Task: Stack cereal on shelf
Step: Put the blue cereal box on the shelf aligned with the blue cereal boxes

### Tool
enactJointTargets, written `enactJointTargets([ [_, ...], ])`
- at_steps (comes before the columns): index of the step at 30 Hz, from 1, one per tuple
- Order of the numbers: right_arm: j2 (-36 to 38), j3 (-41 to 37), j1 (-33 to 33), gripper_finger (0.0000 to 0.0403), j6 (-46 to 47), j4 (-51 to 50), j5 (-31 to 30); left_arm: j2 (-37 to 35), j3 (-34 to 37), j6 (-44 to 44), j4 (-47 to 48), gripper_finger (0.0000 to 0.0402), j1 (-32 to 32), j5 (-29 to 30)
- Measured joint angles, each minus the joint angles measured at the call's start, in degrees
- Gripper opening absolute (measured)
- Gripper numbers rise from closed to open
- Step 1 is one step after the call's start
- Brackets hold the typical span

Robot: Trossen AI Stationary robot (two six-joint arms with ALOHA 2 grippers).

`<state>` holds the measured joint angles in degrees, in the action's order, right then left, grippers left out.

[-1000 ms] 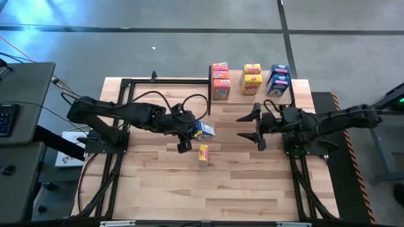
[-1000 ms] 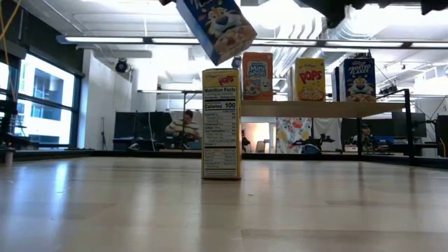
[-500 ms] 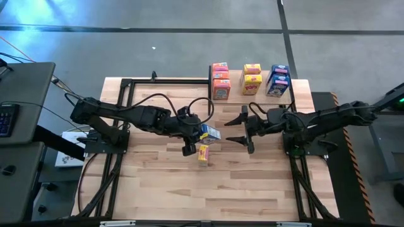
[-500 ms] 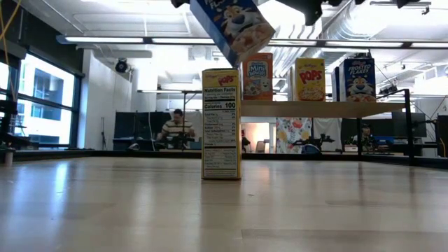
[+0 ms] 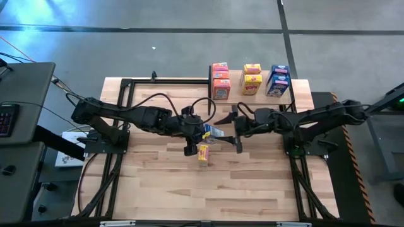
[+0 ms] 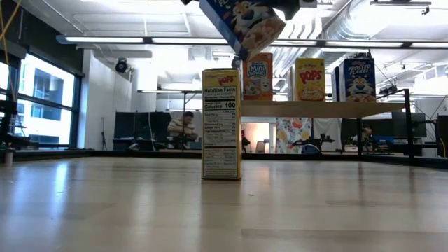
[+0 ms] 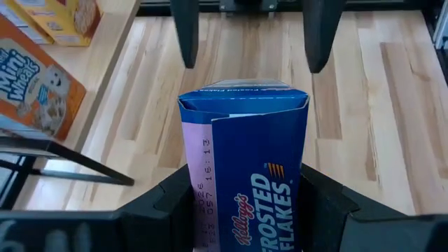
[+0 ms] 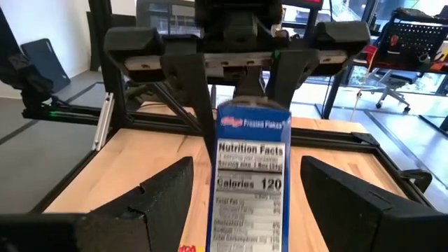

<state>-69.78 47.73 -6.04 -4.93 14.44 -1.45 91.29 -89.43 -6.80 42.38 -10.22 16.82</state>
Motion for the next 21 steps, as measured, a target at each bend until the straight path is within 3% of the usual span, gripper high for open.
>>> enactJointTargets([
  [21,-1.88,1.43,0.02,0.0257,1.66,-1.97,-1.46,0.0,-0.01,7.05,-4.52,0.0174,0.0,0.28],
])
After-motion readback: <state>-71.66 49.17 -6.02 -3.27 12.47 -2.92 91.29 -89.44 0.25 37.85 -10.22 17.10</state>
